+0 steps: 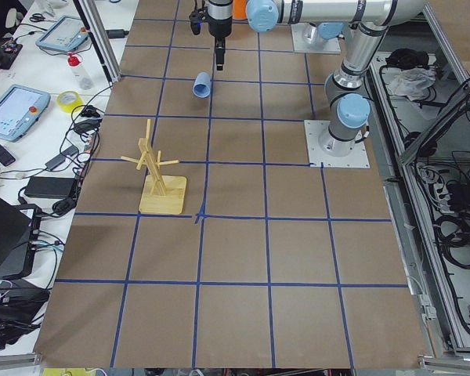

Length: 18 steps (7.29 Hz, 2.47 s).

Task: Flip cup
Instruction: 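Raise the right gripper and draw it back from the cup, then reach the left gripper to the open mouth of the lying cup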

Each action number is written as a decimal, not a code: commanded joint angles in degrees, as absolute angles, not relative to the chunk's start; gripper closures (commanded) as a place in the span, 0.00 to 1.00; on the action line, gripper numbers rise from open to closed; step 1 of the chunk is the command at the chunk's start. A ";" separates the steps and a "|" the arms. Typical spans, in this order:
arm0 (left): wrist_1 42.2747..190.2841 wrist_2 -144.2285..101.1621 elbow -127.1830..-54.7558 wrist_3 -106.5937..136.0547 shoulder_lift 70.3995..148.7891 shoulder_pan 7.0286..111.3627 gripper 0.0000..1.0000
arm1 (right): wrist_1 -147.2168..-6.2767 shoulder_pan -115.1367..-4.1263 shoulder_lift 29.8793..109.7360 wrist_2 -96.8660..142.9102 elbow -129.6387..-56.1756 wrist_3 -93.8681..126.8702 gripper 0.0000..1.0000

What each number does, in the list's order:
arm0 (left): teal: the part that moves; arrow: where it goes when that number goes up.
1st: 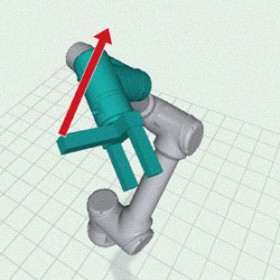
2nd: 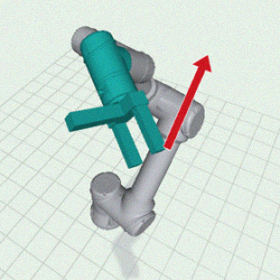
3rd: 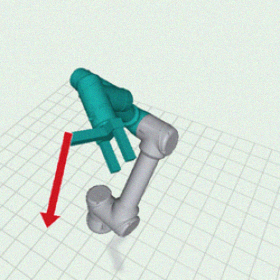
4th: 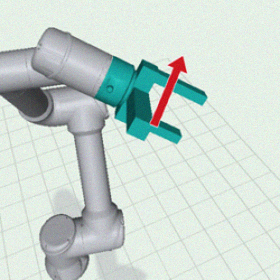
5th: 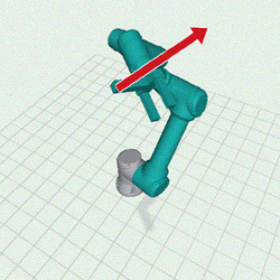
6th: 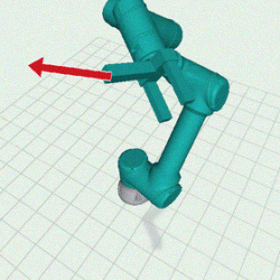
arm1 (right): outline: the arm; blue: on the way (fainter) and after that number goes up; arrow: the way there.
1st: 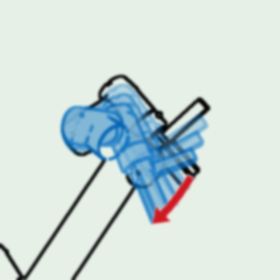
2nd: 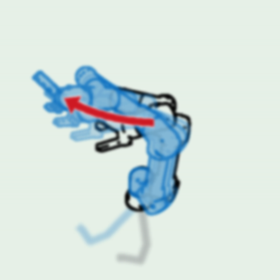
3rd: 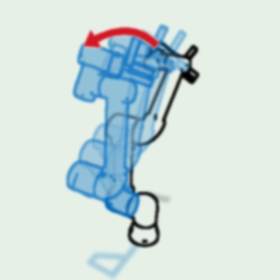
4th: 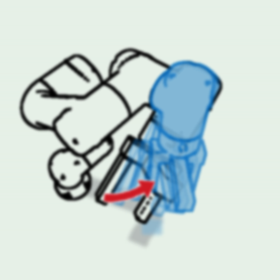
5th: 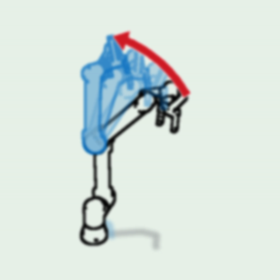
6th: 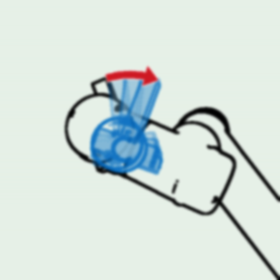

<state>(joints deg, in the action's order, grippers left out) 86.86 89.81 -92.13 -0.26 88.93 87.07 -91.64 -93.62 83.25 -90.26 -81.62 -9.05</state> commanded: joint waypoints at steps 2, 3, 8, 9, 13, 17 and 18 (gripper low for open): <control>86.75 88.87 -92.11 -0.09 89.73 87.10 0.00 | -91.58 -93.52 82.79 -90.35 -82.62 -8.79 0.00; 86.57 87.81 -92.37 -0.09 90.78 87.10 0.00 | -91.67 -93.52 82.79 -90.18 -82.62 -8.18 0.00; 72.28 65.26 -92.63 -0.79 105.79 85.69 0.00 | -91.50 -93.25 82.71 -89.38 -82.53 -8.35 0.00; 69.72 61.73 -92.64 -0.44 109.04 85.69 0.00 | -91.32 -92.90 82.71 -89.38 -82.53 -8.35 0.00; 50.39 56.44 -102.37 -0.09 116.27 85.87 0.01 | -90.79 -92.46 82.71 -89.39 -82.62 -8.35 0.00; 50.71 43.64 -102.83 -0.26 119.96 86.04 0.02 | -90.53 -92.46 82.71 -89.47 -82.71 -8.35 0.00; 50.28 43.16 -102.75 -0.09 120.67 86.39 0.10 | -90.18 -92.46 82.71 -89.39 -82.71 -8.35 0.00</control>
